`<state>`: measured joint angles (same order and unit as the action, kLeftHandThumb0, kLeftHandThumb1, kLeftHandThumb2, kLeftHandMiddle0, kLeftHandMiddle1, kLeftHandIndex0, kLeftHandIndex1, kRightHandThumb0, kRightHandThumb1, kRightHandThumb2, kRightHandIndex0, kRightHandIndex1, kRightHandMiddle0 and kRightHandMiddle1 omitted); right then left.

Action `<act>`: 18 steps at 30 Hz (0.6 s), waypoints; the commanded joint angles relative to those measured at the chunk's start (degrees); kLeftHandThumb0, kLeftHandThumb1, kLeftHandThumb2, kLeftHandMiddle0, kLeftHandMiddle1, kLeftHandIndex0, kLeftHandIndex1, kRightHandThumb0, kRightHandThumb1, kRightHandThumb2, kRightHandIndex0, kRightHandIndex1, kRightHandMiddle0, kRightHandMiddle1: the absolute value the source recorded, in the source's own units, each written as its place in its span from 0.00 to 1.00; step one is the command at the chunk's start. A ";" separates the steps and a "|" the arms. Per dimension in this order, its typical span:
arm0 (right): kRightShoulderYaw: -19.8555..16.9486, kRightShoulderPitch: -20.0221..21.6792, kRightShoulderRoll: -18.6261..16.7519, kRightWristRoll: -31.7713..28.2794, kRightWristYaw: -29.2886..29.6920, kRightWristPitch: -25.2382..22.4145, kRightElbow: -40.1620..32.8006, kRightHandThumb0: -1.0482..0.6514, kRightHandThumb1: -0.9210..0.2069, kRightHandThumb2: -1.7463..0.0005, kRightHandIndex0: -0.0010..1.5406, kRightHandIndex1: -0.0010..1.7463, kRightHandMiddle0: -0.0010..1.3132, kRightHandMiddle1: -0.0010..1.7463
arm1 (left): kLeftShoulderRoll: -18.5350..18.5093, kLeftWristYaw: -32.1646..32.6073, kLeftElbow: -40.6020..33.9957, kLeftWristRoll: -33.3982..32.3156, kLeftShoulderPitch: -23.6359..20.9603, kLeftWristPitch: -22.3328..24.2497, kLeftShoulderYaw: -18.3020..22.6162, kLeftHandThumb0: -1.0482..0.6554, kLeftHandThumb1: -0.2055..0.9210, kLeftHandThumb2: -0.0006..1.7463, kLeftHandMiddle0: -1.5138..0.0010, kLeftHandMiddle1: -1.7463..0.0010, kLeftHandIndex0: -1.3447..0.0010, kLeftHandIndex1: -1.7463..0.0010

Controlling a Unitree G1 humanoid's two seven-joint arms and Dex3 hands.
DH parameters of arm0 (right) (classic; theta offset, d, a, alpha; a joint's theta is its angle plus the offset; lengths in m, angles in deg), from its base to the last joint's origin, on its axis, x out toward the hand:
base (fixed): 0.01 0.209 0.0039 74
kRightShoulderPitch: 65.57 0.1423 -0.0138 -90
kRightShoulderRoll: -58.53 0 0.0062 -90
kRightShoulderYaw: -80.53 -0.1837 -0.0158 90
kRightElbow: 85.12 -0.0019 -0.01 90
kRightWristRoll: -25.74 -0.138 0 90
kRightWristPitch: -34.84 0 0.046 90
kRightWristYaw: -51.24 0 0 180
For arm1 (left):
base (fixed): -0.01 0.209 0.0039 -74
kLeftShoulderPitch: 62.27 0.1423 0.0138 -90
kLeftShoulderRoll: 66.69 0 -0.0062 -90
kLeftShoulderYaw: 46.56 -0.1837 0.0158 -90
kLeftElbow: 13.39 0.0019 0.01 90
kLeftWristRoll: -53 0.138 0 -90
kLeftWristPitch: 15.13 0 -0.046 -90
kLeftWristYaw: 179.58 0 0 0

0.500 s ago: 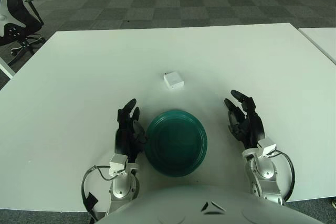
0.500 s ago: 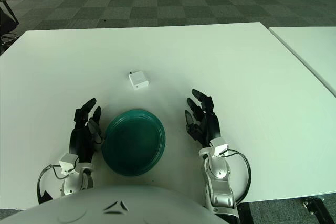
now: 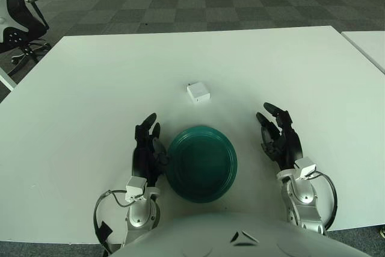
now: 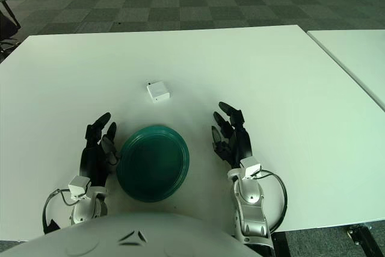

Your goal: Put the charger into the plate.

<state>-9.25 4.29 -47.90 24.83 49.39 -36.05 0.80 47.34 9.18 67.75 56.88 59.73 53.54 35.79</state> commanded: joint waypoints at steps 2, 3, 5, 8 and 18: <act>-0.25 0.15 0.28 -0.48 -0.34 -1.28 1.40 0.28 0.00 0.69 0.26 0.01 0.00 0.47 | 0.44 0.41 0.15 0.31 0.41 0.96 -0.23 0.13 1.00 0.59 0.75 1.00 1.00 0.50; -0.29 0.25 0.31 -0.52 -0.38 -1.28 1.48 0.28 0.00 0.69 0.27 0.01 0.00 0.47 | 0.47 0.44 0.18 0.33 0.37 1.00 -0.26 0.13 1.00 0.59 0.75 1.00 1.00 0.50; -0.27 0.49 0.25 -0.53 -0.37 -1.20 1.55 0.28 0.00 0.69 0.27 0.01 0.00 0.47 | 0.52 0.50 0.22 0.36 0.35 0.99 -0.28 0.13 1.00 0.59 0.75 1.00 1.00 0.50; -0.32 1.06 0.17 -0.50 -0.30 -0.81 1.83 0.28 0.00 0.69 0.27 0.01 0.00 0.47 | 0.61 0.65 0.53 0.51 0.20 0.80 -0.36 0.13 1.00 0.59 0.75 1.00 1.00 0.50; -0.27 2.90 -0.01 -1.33 -0.78 -1.04 1.31 0.27 0.00 0.70 0.30 0.02 0.00 0.47 | 0.61 0.53 0.85 0.15 0.02 0.67 -0.65 0.13 1.00 0.59 0.75 1.00 1.00 0.50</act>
<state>-9.41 6.06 -47.91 24.39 48.88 -36.19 2.04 47.37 9.39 67.76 56.88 59.60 53.60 35.41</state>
